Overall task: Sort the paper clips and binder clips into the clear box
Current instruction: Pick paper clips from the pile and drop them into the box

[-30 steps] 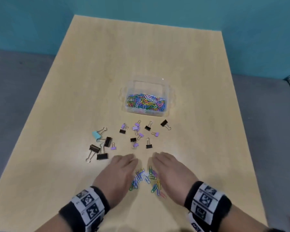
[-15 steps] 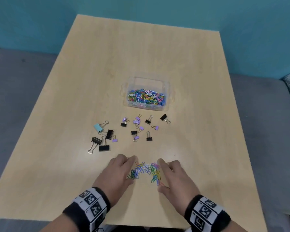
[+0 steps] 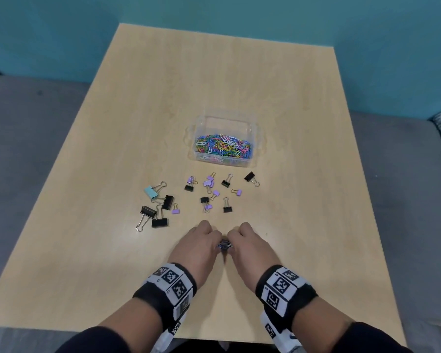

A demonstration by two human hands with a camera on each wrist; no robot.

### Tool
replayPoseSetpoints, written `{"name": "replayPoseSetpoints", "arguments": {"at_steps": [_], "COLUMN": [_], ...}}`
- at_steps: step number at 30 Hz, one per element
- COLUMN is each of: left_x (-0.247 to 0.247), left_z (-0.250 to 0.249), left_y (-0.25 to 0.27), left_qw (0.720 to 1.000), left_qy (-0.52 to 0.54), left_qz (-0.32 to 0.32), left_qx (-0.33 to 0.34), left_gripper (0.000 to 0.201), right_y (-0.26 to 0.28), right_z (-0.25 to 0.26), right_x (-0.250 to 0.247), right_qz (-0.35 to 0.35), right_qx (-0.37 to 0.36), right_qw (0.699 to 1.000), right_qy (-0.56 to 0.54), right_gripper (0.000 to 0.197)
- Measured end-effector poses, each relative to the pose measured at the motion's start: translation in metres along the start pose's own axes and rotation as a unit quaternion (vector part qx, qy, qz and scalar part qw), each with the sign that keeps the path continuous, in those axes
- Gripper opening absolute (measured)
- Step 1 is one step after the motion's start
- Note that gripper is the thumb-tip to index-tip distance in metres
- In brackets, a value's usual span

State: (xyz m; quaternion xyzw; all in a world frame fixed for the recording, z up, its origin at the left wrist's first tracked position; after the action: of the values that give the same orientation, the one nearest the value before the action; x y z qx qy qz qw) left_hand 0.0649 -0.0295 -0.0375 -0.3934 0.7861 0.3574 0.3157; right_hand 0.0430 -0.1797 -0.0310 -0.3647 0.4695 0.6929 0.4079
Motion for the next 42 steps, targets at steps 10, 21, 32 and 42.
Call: {"name": "replayPoseSetpoints", "arguments": {"at_steps": [10, 21, 32, 42], "left_x": [-0.003, -0.026, -0.117, -0.165], "left_z": [0.005, 0.007, -0.013, -0.011], "left_y": [0.002, 0.002, -0.05, -0.157], "left_qw": [1.0, 0.986, 0.882, 0.982], "left_qy": [0.002, 0.16, 0.452, 0.106], "left_qz": [-0.018, -0.011, -0.096, -0.154], "left_qx": [-0.008, -0.053, -0.087, -0.038], "left_gripper": [0.012, 0.018, 0.017, 0.016], "right_y": [-0.002, -0.001, -0.047, -0.155], "right_z": [0.001, -0.021, -0.036, -0.039], "right_x": [-0.024, -0.034, -0.123, -0.17], "right_qz": [0.058, 0.104, -0.007, -0.106], "right_qx": [0.016, 0.133, 0.077, 0.099], "right_qw": [0.998, 0.934, 0.867, 0.952], "right_qy": [0.017, -0.314, -0.492, -0.27], "right_gripper": [0.02, 0.014, 0.014, 0.008]}}
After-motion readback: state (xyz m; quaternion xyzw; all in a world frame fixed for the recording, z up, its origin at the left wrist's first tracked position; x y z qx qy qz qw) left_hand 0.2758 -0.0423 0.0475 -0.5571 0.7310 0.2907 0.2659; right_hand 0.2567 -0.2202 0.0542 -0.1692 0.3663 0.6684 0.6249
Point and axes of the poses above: each hand's wrist, its own y-axis away from the middle knuckle, its own x-axis out of the palm, z = x × y, the point moved 1 cm from there along -y, towards the middle knuckle, and after that the axes turned 8 degrees about y, right-handed, at the moved point
